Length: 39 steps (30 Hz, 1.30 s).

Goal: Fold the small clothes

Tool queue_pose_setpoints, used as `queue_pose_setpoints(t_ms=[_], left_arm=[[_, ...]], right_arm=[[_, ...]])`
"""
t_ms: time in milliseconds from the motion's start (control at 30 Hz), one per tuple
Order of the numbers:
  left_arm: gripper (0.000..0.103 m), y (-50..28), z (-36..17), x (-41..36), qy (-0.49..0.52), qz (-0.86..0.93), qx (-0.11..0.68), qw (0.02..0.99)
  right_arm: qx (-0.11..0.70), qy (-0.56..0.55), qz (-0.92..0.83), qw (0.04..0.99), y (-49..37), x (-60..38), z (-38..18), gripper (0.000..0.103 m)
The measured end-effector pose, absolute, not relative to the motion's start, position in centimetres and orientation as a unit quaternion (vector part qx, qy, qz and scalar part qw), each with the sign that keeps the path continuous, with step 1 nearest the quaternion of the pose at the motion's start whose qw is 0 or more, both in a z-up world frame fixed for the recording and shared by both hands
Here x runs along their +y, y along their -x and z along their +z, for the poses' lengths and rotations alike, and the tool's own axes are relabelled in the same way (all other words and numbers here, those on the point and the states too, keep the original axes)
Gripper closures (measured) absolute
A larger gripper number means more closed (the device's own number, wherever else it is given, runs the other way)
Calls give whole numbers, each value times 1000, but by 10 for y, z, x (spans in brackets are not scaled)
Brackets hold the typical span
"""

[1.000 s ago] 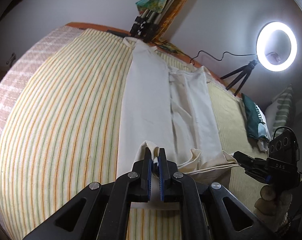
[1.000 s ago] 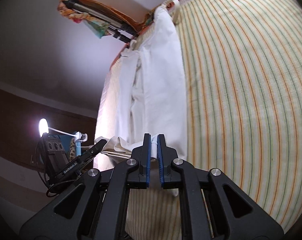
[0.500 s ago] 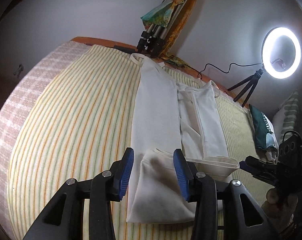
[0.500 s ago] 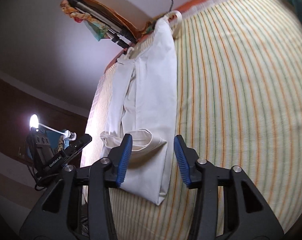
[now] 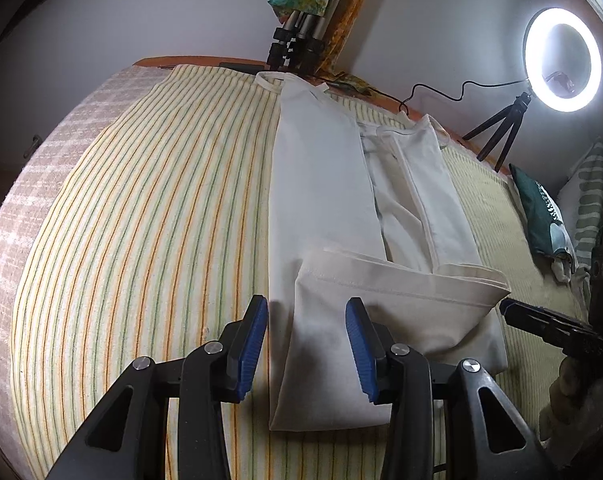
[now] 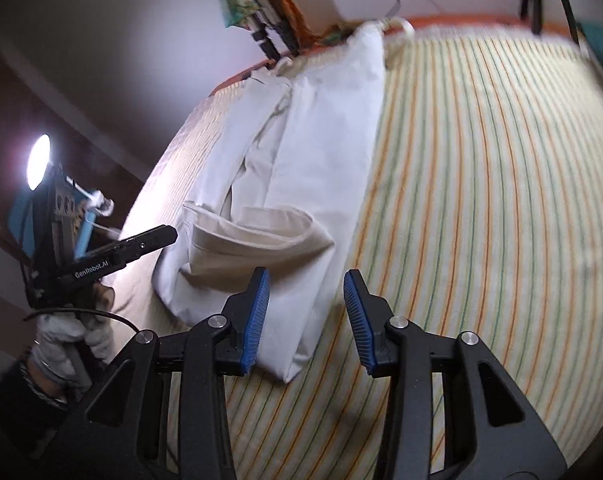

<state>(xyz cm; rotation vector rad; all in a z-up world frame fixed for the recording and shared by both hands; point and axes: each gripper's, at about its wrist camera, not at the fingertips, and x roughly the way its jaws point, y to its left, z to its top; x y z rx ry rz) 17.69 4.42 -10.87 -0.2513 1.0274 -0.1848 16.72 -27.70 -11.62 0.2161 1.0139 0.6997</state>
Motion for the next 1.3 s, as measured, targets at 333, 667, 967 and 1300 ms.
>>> queue_pose_setpoints(t_ms=[333,667,967,1300], left_arm=[[63,-187,-110,20,61,-90,474,873],[103,-190,-112,23,60,-76,463,881],[91,-190,-118,36,65,-46,465,882],[65,-182,-92,47,76,-38,436,896]], right_arm=[[474,-38,284,833,-182,-246,-118,61],[462,-13,305,833,-177,-235,-117,93],[476,-26,273,835,-186,-245,-119,94],[451,-48,258,853,-187,-267,-103,78]])
